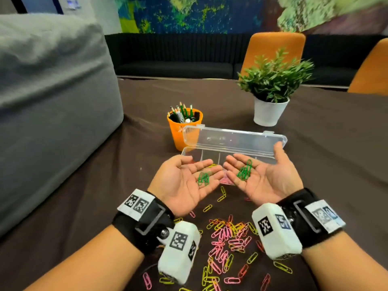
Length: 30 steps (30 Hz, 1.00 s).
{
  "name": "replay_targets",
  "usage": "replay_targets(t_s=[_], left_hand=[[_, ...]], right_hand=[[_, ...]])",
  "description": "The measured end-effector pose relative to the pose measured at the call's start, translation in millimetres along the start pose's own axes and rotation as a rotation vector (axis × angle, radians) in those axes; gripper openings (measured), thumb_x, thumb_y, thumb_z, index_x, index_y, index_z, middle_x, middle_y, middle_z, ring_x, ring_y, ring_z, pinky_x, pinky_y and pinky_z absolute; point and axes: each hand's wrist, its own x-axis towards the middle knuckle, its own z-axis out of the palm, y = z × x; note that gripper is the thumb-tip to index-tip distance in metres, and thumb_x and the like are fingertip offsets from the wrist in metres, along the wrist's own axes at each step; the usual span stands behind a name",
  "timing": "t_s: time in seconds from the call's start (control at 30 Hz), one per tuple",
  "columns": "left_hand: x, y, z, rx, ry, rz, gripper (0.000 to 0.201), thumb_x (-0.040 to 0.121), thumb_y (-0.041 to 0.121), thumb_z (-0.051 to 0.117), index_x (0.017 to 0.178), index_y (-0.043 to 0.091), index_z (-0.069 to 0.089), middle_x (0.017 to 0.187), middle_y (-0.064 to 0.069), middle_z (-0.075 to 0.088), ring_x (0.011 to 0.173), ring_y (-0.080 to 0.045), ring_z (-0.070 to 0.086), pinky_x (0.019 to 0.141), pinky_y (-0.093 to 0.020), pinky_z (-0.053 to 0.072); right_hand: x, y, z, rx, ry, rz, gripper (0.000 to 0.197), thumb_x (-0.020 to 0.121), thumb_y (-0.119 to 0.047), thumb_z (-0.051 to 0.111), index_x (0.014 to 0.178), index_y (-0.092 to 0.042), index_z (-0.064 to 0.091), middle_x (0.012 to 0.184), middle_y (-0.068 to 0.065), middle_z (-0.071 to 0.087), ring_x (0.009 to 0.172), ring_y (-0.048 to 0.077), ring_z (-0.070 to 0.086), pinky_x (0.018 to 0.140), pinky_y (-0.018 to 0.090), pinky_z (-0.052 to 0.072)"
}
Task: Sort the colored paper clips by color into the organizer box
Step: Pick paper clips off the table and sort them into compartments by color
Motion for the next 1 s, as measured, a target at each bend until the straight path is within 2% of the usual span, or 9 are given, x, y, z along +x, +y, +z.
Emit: replay_targets(t_s=[0.23, 0.4, 0.53, 0.6, 0.67, 0.77, 0.83, 0.93, 1.0], left_hand=[[60, -20, 44, 0.105, 0.085, 0.027, 0.057, 0.101, 0.042, 0.042, 0.132, -0.005, 0.053, 0.127, -0.027, 0.061, 0.118, -0.036, 0.060, 0.107, -0.044, 0.044], [91, -17, 74, 0.274, 0.135, 0.045, 0.068, 0.102, 0.052, 0.037, 0.140, -0.004, 0.045, 0.139, -0.026, 0.049, 0.133, -0.034, 0.047, 0.116, -0.044, 0.034], [108, -13, 79, 0.390, 0.099, -0.026, 0.094, 0.095, 0.071, 0.029, 0.153, -0.002, 0.022, 0.154, -0.025, 0.032, 0.142, -0.034, 0.034, 0.117, -0.048, 0.025], [111, -11, 79, 0.424, 0.053, -0.051, 0.095, 0.096, 0.072, 0.024, 0.154, -0.003, 0.014, 0.151, -0.024, 0.036, 0.134, -0.032, 0.042, 0.109, -0.046, 0.034], [107, -9, 81, 0.474, 0.026, -0.049, 0.092, 0.097, 0.069, 0.024, 0.152, -0.004, 0.021, 0.126, -0.018, 0.052, 0.097, -0.023, 0.052, 0.082, -0.037, 0.041], [92, -2, 74, 0.604, 0.023, 0.008, 0.074, 0.100, 0.060, 0.033, 0.140, -0.001, 0.046, 0.112, -0.013, 0.057, 0.098, -0.022, 0.055, 0.089, -0.034, 0.043], [69, 8, 66, 0.790, 0.059, 0.069, 0.051, 0.102, 0.047, 0.045, 0.126, 0.005, 0.060, 0.117, -0.013, 0.065, 0.110, -0.023, 0.062, 0.096, -0.033, 0.047], [22, 28, 44, 1.333, -0.034, 0.187, 0.024, 0.099, 0.025, 0.059, 0.113, 0.006, 0.067, 0.101, -0.002, 0.072, 0.093, -0.014, 0.066, 0.075, -0.028, 0.051], [-12, 39, 18, 1.763, -0.093, 0.235, 0.013, 0.092, 0.022, 0.069, 0.104, 0.017, 0.071, 0.095, 0.008, 0.073, 0.087, -0.005, 0.066, 0.082, -0.025, 0.051]], right_hand=[[6, -23, -12, -0.073, 0.179, -0.120, 0.100, 0.083, -0.082, 0.032, 0.126, 0.007, 0.051, 0.126, 0.024, 0.060, 0.117, 0.034, 0.058, 0.108, 0.044, 0.041], [24, -34, -10, -0.304, 0.341, -0.211, 0.093, 0.084, -0.080, 0.037, 0.120, 0.005, 0.055, 0.118, 0.019, 0.062, 0.108, 0.027, 0.061, 0.086, 0.035, 0.048], [37, -37, -11, -0.473, 0.350, -0.167, 0.102, 0.080, -0.083, 0.039, 0.133, 0.003, 0.049, 0.119, 0.015, 0.057, 0.105, 0.022, 0.057, 0.097, 0.036, 0.044], [38, -37, -12, -0.499, 0.327, -0.165, 0.095, 0.083, -0.080, 0.038, 0.127, 0.002, 0.053, 0.106, 0.013, 0.056, 0.079, 0.016, 0.056, 0.076, 0.030, 0.047], [37, -35, -12, -0.537, 0.335, -0.166, 0.072, 0.086, -0.075, 0.041, 0.099, -0.006, 0.060, 0.083, 0.004, 0.055, 0.061, 0.014, 0.046, 0.062, 0.028, 0.045], [30, -36, -12, -0.579, 0.300, -0.223, 0.046, 0.094, -0.051, 0.052, 0.101, -0.006, 0.063, 0.091, 0.006, 0.062, 0.106, 0.026, 0.064, 0.101, 0.041, 0.048], [13, -40, -11, -0.702, 0.222, -0.275, 0.023, 0.097, -0.030, 0.056, 0.101, -0.009, 0.062, 0.096, 0.006, 0.066, 0.104, 0.025, 0.065, 0.088, 0.031, 0.052], [-13, -48, -22, -1.191, 0.064, -0.261, 0.009, 0.091, -0.012, 0.064, 0.096, -0.005, 0.065, 0.088, 0.006, 0.070, 0.072, 0.014, 0.065, 0.059, 0.024, 0.047], [-25, -46, -34, -1.529, -0.053, -0.159, 0.008, 0.088, -0.009, 0.068, 0.095, -0.007, 0.068, 0.080, 0.004, 0.069, 0.065, 0.011, 0.063, 0.055, 0.020, 0.047]])
